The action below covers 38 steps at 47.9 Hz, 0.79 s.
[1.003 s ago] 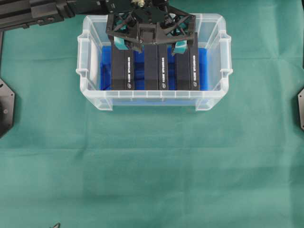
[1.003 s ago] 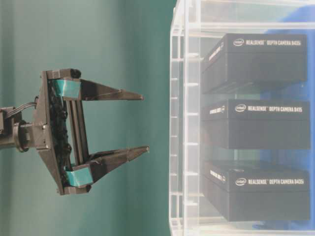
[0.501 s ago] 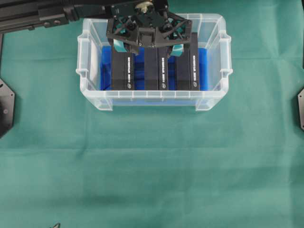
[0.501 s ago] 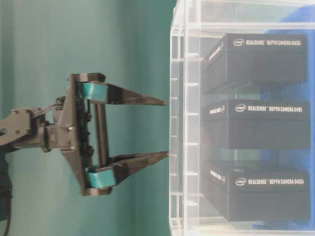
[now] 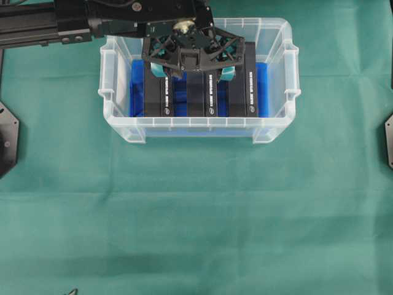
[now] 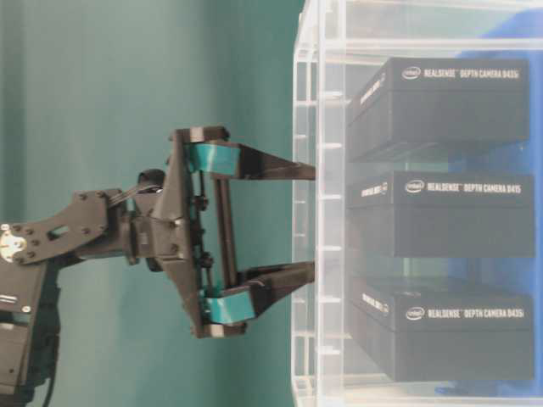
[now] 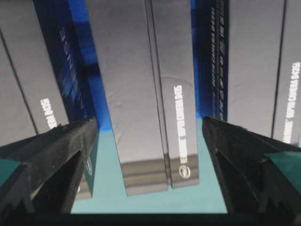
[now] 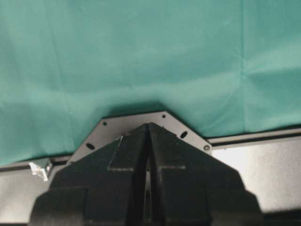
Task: Take the box out of the case with the left arm.
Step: 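Lower the left gripper around the middle box and close on it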
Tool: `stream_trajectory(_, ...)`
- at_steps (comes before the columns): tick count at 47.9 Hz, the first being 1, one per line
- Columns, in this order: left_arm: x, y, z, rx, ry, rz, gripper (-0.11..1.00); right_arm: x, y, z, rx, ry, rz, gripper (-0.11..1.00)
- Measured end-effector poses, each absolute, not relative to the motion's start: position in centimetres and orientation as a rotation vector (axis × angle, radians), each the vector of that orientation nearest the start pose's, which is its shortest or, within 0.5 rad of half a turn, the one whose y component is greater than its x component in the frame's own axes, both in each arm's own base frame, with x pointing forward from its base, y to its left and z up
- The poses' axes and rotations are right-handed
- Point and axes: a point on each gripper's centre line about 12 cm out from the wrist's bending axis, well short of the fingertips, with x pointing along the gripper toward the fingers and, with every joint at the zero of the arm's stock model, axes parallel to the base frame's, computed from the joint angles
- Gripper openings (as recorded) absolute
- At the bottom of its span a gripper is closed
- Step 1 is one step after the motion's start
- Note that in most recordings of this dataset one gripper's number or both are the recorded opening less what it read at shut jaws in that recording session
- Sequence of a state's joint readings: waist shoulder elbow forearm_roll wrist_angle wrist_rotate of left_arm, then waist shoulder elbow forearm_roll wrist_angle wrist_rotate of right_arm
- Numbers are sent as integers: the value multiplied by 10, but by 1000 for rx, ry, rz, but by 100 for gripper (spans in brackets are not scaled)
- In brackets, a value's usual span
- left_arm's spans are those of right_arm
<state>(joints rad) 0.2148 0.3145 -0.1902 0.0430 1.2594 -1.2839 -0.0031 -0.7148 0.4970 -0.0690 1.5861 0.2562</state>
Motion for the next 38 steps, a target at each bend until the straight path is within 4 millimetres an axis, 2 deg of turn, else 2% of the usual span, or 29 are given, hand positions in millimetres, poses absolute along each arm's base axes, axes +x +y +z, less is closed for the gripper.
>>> stream_trajectory(15,456,110,227,-1176,1035,1063,98,165,-9,342,171,1349,-236,0)
stream_trajectory(38,460,112,195,-1169,1066,1082,98,165,-9,342,171,1349,-236,0)
